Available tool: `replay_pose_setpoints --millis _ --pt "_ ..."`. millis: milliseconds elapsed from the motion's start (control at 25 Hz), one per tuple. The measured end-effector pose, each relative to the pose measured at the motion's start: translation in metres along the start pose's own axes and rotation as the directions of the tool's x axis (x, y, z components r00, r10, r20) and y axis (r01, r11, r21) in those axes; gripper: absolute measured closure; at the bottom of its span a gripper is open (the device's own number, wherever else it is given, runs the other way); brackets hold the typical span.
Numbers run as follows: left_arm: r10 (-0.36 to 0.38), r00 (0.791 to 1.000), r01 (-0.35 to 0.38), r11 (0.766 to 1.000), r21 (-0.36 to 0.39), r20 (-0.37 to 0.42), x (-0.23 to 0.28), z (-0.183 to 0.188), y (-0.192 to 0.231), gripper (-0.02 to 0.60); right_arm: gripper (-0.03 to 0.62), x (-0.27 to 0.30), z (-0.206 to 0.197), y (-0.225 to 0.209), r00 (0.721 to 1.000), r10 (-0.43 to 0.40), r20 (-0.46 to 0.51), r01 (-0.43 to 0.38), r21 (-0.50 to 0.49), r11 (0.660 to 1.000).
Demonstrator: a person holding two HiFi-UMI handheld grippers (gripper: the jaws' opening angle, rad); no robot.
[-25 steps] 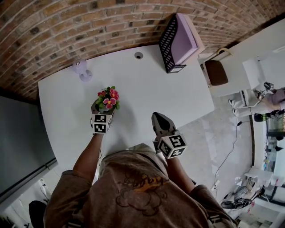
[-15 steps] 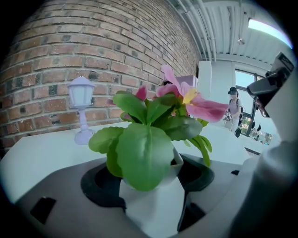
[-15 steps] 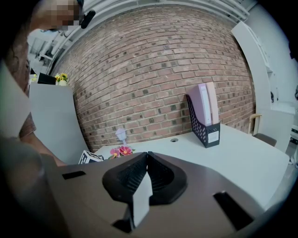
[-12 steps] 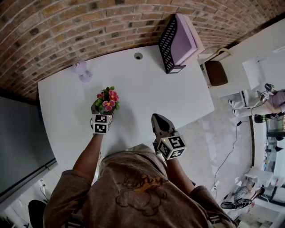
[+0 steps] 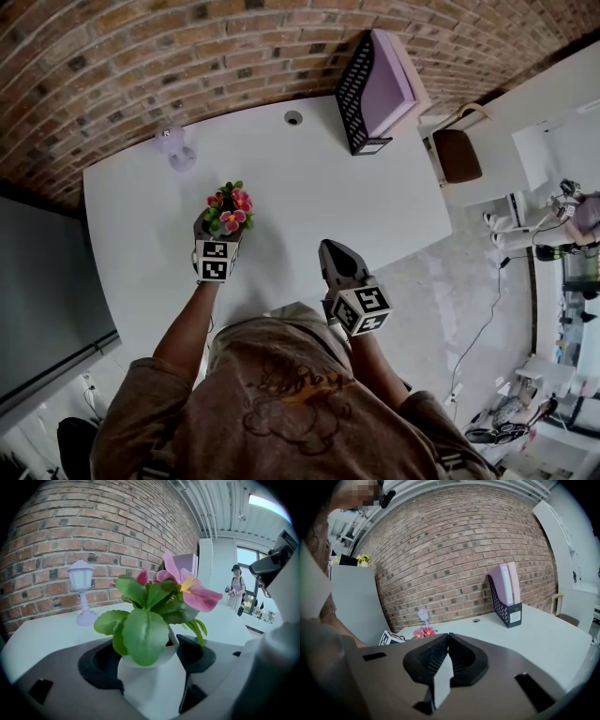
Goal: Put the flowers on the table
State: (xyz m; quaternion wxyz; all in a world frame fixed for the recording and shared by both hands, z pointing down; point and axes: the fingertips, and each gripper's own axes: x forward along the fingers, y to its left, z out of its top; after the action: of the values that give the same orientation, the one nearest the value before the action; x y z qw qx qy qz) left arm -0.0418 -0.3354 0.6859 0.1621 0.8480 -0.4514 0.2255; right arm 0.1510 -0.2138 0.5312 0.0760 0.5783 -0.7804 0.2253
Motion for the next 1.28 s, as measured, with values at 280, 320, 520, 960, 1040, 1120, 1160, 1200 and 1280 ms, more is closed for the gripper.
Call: replay_pose_setpoints --millis 280,320,520,960,1040,1120,1160,1200,1280 --pt "0.022 1.000 -0.022 1.000 -0.016 0.001 -0.016 -0.002 -0.001 0.218 0.589 0.003 -0.001 0.005 0.999 0.033 0.006 -0.033 -0.007 0.999" --pt "0.027 1.000 -0.027 0.999 -0.021 0.009 -0.020 0.000 -0.001 0.219 0.589 0.003 0.000 0.006 0.999 0.040 0.008 -0.040 -0.008 0.999" --pt "0.052 0.998 -0.050 0.997 -0.054 0.040 -0.045 0.009 -0.002 0.218 0.589 0.007 0.002 0.014 0.997 0.082 0.012 -0.082 -0.013 0.997" --pt "0.056 0.991 -0.044 0.995 -0.094 0.122 -0.107 0.038 -0.008 0.218 0.591 0.028 0.007 0.035 0.984 0.178 0.023 -0.177 -0.026 0.984" --pt "0.068 0.988 -0.054 0.993 -0.103 0.140 -0.119 0.045 -0.005 0.219 0.589 0.031 0.008 0.039 0.980 0.196 0.021 -0.195 -0.032 0.980" --pt "0.081 0.983 -0.063 0.991 -0.116 0.163 -0.131 0.053 -0.002 0.219 0.591 0.034 0.008 0.044 0.977 0.212 0.017 -0.211 -0.039 0.977" --pt "0.086 0.981 -0.065 0.990 -0.125 0.175 -0.137 0.057 -0.001 0.219 0.591 0.036 0.008 0.046 0.975 0.220 0.016 -0.219 -0.044 0.975" --pt "0.091 0.978 -0.066 0.989 -0.135 0.185 -0.142 0.060 -0.001 0.219 0.590 0.037 0.008 0.048 0.973 0.228 0.014 -0.227 -0.049 0.973" --pt "0.100 0.974 -0.070 0.986 -0.153 0.203 -0.154 0.068 0.000 0.219 0.589 0.041 0.009 0.053 0.969 0.246 0.011 -0.245 -0.058 0.968"
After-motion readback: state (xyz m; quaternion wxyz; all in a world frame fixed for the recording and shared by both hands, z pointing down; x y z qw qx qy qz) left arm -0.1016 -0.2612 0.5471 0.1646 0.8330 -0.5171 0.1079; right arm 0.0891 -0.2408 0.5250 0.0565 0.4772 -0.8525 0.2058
